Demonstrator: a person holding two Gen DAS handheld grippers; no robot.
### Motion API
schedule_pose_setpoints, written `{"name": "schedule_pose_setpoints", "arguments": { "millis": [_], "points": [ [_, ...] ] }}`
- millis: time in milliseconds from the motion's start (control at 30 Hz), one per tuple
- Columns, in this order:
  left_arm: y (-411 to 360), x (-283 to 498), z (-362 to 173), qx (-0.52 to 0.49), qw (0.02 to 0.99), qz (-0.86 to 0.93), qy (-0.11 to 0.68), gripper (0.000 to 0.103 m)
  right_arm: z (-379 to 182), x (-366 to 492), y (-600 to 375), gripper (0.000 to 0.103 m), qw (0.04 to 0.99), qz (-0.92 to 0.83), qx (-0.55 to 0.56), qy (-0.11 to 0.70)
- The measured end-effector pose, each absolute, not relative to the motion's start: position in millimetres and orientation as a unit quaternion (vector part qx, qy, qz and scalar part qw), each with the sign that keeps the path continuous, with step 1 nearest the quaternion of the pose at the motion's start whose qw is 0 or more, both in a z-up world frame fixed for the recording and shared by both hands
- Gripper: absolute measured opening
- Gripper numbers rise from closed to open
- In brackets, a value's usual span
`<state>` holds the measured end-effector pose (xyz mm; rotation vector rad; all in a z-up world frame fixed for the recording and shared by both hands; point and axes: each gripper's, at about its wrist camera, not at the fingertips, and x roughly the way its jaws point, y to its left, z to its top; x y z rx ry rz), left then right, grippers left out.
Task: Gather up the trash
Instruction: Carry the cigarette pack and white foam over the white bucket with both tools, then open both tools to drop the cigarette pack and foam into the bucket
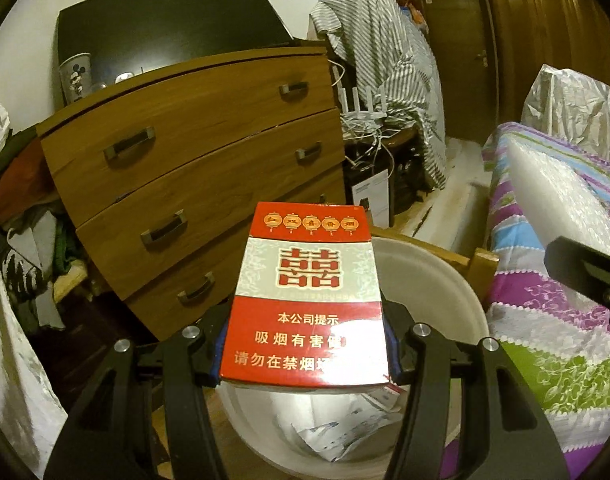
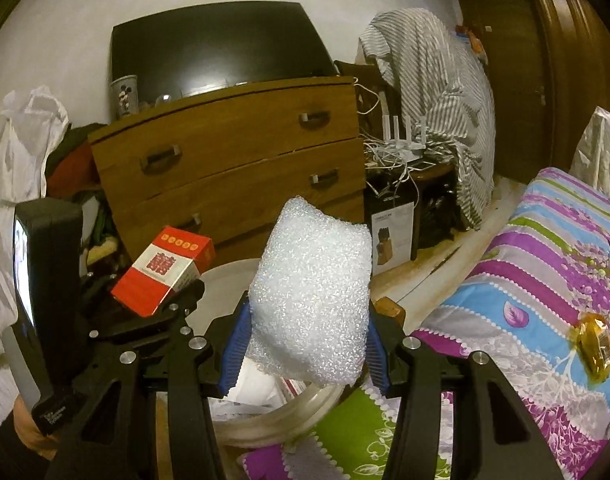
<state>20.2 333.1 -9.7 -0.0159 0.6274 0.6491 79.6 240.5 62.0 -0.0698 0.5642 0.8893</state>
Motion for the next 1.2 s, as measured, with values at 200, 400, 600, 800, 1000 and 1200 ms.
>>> {"name": "schedule_pose_setpoints", "arguments": {
  "millis": [200, 400, 600, 800, 1000, 1200],
  "points": [
    [336, 17, -13, 0.000, 0.896, 0.319, 0.308, 0.054, 57, 78, 249, 0.052, 0.862, 0.425, -0.046, 0.273],
    [348, 10, -14, -0.005, 0.892, 0.328, 0.311, 0.054, 60, 73, 259, 0.052, 0.857, 0.432, -0.057, 0.274],
    [356, 8, -15, -0.003, 0.891, 0.332, 0.311, 0.054, 66, 72, 274, 0.052, 0.852, 0.440, -0.071, 0.274],
    [369, 10, -17, -0.003, 0.889, 0.334, 0.314, 0.054, 67, 77, 291, 0.052, 0.848, 0.445, -0.088, 0.273],
    [385, 17, -23, -0.026, 0.897, 0.298, 0.326, 0.055, 65, 85, 310, 0.070, 0.838, 0.460, -0.107, 0.275],
    [402, 18, -35, -0.059, 0.892, 0.292, 0.340, 0.077, 59, 99, 306, 0.074, 0.842, 0.450, -0.085, 0.284]
  ]
}}
